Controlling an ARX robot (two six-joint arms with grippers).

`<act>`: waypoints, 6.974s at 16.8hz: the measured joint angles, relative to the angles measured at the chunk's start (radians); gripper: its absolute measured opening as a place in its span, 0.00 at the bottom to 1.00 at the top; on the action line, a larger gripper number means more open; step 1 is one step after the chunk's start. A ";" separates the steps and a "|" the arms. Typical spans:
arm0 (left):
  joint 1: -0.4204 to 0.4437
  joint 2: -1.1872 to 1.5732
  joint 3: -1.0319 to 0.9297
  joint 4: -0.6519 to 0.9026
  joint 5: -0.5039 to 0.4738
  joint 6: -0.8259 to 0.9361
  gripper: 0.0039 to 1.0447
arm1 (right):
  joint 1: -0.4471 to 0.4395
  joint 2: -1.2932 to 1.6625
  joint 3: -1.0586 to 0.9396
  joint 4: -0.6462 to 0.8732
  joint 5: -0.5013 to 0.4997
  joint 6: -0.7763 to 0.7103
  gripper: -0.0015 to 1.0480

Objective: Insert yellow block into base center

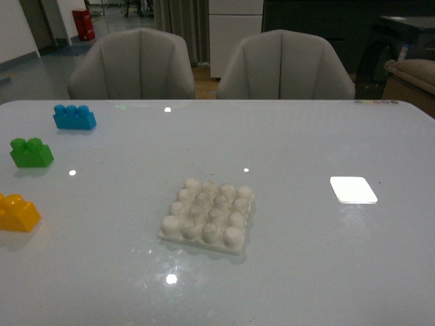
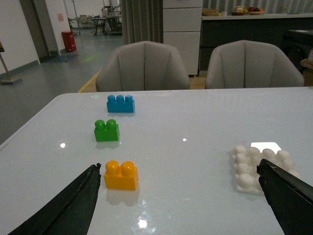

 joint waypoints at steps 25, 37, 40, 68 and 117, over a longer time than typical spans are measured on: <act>-0.048 0.183 0.145 -0.276 -0.005 -0.028 0.94 | 0.000 -0.044 -0.045 0.005 -0.001 -0.001 0.94; 0.388 1.300 0.558 0.391 0.359 0.203 0.94 | 0.000 -0.044 -0.045 0.004 0.000 -0.001 0.94; 0.352 1.631 0.678 0.491 0.311 0.217 0.94 | 0.000 -0.044 -0.045 0.004 0.000 -0.001 0.94; 0.279 2.093 0.841 0.645 0.297 0.106 0.94 | 0.000 -0.044 -0.045 0.004 0.000 -0.001 0.94; -0.528 2.094 0.951 0.617 -0.224 -0.214 0.55 | 0.000 -0.044 -0.045 0.004 0.000 -0.001 0.94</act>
